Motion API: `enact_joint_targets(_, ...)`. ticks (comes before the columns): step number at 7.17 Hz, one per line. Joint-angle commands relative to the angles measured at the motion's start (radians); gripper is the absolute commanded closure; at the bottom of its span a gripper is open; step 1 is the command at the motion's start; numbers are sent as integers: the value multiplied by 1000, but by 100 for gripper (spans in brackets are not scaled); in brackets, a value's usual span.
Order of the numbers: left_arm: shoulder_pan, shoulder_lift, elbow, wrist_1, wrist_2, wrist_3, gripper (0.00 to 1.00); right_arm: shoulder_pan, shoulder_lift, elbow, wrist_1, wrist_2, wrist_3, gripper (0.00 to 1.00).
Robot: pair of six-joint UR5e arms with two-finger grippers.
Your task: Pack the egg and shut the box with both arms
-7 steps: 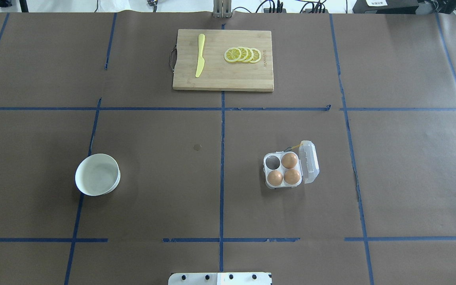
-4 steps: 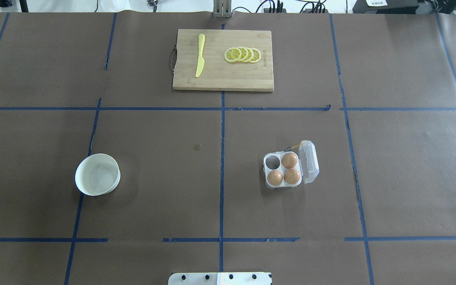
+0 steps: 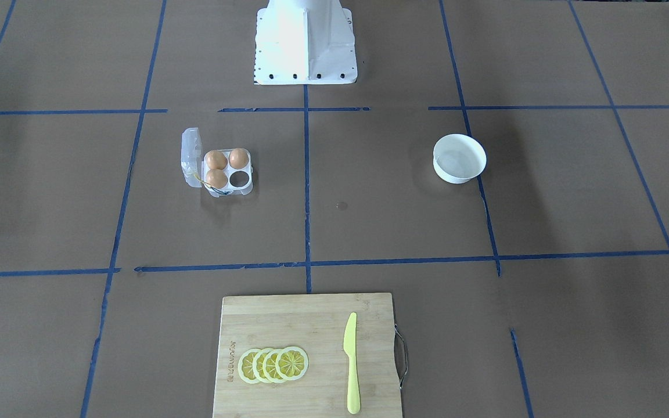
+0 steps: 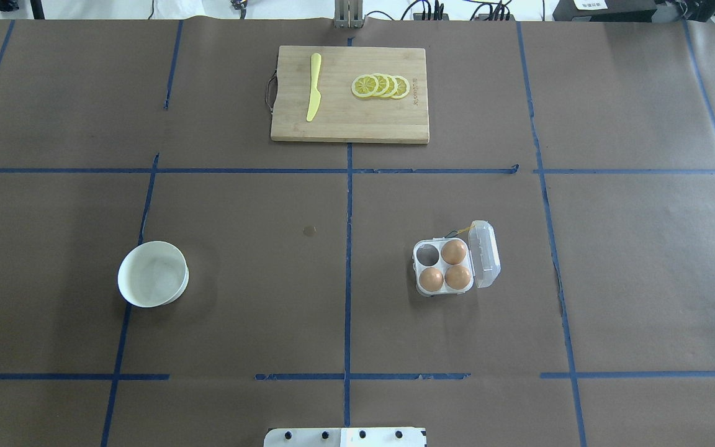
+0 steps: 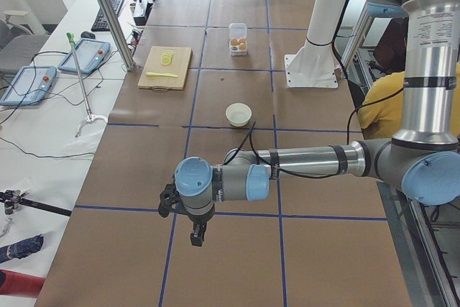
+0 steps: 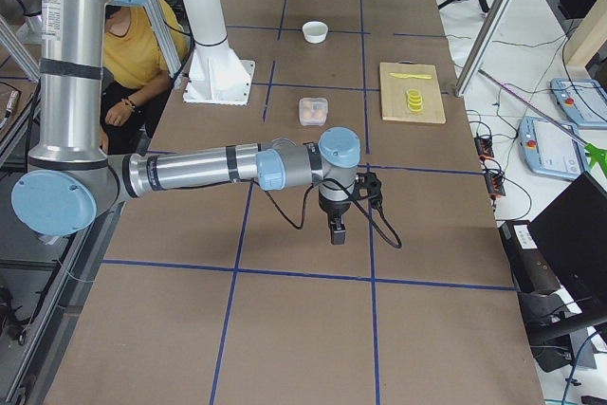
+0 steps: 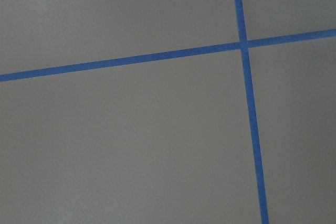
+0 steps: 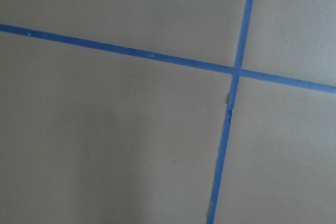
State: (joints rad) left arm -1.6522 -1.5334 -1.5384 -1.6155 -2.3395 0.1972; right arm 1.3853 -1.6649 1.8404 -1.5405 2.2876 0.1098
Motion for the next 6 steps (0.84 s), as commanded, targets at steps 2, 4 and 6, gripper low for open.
enact_joint_targets(2,-1,-14,-16,-9,-3,-1,0,-243,66,107,7,-51,291,0)
enact_joint_targets(4,-1,-28,-16,-9,-1,-1,0,-347,66,152,86,-137,396,1)
enact_joint_targets(6,-1,-28,-17,-10,-3,1,0,-421,66,160,176,-119,598,70)
